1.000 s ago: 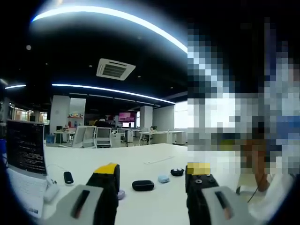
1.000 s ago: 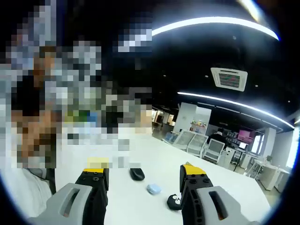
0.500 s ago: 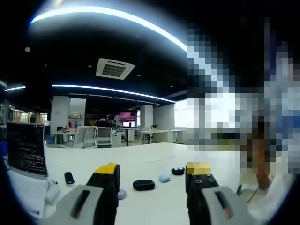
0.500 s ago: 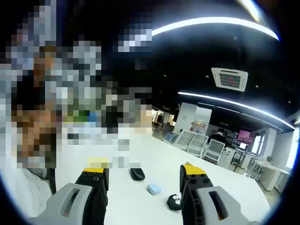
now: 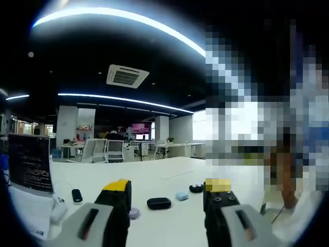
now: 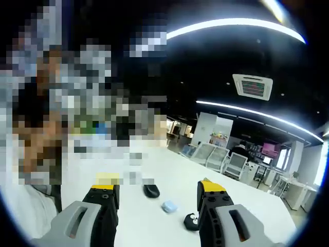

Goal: Pick up the earbuds from the table and place the earbuds into the earbud case

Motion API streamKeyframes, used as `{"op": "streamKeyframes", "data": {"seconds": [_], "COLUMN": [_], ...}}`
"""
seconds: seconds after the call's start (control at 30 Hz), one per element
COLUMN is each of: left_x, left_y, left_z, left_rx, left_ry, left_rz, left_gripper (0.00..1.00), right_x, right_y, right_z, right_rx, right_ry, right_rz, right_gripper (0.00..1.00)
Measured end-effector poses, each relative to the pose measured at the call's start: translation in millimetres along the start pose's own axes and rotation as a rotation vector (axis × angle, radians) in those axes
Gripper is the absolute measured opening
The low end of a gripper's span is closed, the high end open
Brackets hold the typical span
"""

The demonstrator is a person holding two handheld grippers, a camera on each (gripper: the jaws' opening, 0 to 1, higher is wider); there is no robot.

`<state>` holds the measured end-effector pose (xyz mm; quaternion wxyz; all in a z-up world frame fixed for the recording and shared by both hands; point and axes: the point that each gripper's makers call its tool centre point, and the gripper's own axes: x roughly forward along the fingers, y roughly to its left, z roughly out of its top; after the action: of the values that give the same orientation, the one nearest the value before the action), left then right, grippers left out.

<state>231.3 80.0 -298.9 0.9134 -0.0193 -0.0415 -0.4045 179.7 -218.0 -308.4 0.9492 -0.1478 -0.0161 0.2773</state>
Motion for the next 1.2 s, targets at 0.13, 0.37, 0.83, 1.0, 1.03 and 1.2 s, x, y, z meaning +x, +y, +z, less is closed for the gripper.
{"op": "streamKeyframes", "data": {"seconds": [0.13,0.37,0.83,1.0,1.03,1.2], "left_x": [1.0,-0.1,13.6,21.0,21.5,25.3], "left_y": [-1.1,0.8,-8.5,-16.2,-16.8,-18.1], "left_z": [-1.7,-0.8,-8.6,-12.1,-12.0,-14.3], "left_rx": [0.005,-0.002,-0.022,-0.006,-0.006,-0.002], "left_ry": [0.008,0.003,0.016,0.031,0.03,0.038], "left_rz": [-0.002,0.0,-0.052,-0.068,-0.071,-0.073], "left_gripper": [0.57,0.57,0.58,0.58,0.58,0.58], "right_x": [0.0,1.7,-5.6,-5.9,-5.8,-6.9], "right_y": [-0.1,-1.5,-29.2,-28.5,-27.8,-30.9], "right_z": [-0.3,-3.3,-16.3,-17.1,-17.2,-20.3], "right_rx": [-0.001,0.001,0.024,0.019,0.019,0.023], "right_ry": [0.0,0.009,0.04,0.047,0.047,0.053], "right_rz": [-0.002,0.001,-0.069,-0.073,-0.069,-0.072], "right_gripper": [0.59,0.59,0.59,0.59,0.59,0.59]}}
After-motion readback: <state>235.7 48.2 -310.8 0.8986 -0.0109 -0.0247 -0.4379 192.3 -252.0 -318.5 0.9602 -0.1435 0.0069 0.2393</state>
